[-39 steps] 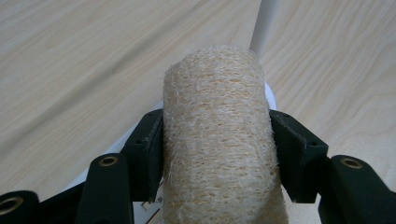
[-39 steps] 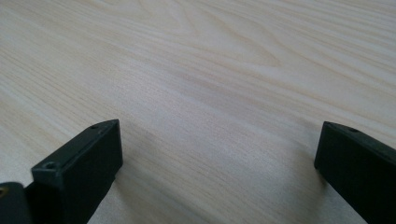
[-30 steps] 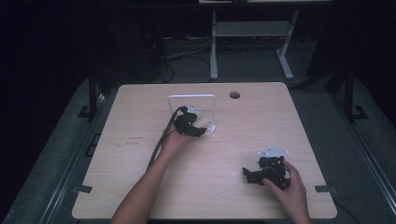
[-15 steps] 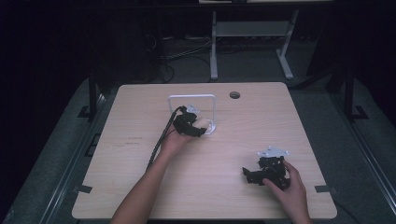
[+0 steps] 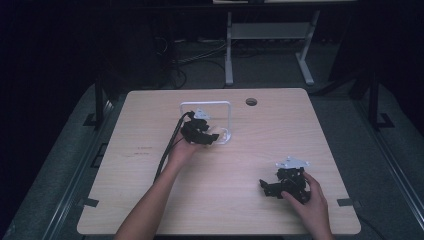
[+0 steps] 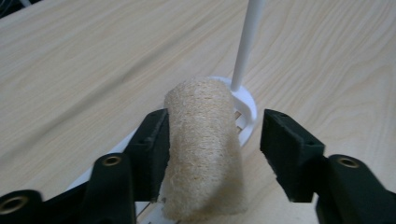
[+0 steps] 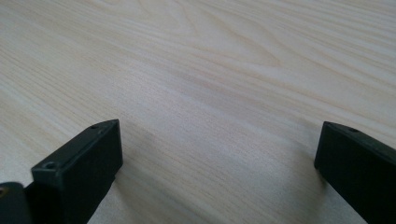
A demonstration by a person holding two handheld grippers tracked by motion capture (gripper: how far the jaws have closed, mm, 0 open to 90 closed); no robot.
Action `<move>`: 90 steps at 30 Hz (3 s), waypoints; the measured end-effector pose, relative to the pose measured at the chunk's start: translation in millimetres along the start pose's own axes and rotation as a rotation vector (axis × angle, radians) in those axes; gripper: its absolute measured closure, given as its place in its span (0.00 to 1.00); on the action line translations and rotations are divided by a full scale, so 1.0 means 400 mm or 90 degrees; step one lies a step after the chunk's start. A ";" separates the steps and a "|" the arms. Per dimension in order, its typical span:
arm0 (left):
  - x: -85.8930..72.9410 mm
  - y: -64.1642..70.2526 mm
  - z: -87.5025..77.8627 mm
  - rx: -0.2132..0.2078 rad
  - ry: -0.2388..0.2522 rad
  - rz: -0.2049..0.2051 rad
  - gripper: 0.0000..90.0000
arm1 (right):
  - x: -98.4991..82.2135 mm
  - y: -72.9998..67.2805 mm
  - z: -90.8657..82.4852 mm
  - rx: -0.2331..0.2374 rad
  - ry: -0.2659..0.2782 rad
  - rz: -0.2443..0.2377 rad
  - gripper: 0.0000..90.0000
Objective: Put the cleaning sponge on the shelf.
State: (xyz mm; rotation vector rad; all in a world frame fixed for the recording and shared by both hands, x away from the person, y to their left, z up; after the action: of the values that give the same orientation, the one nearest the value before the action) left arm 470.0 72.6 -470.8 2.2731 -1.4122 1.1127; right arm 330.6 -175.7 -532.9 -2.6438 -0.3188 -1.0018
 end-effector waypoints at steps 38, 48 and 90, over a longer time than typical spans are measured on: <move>-0.082 0.094 0.029 -0.071 -0.034 -0.020 1.00 | 0.000 0.000 0.000 0.000 0.000 -0.001 0.01; -0.104 0.048 0.013 -0.041 -0.046 -0.031 1.00 | 0.000 0.000 0.000 0.000 0.000 -0.001 0.01; -0.147 0.034 -0.061 -0.023 -0.038 -0.049 0.88 | 0.000 0.000 0.000 0.000 0.000 0.000 0.01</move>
State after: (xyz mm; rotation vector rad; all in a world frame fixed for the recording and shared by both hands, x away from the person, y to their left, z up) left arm 432.8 118.3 -498.5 2.3326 -1.3418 0.9968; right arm 330.7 -175.7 -532.9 -2.6436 -0.3197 -1.0023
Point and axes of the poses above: each handheld gripper's, and its own axes: z roughly forward along the jaws, x roughly out of its top, y roughly to its right, the point moved 7 cm from there along z, roughly forward along the jaws, and after that the axes turned 14 degrees about z, right-handed, at the moved point
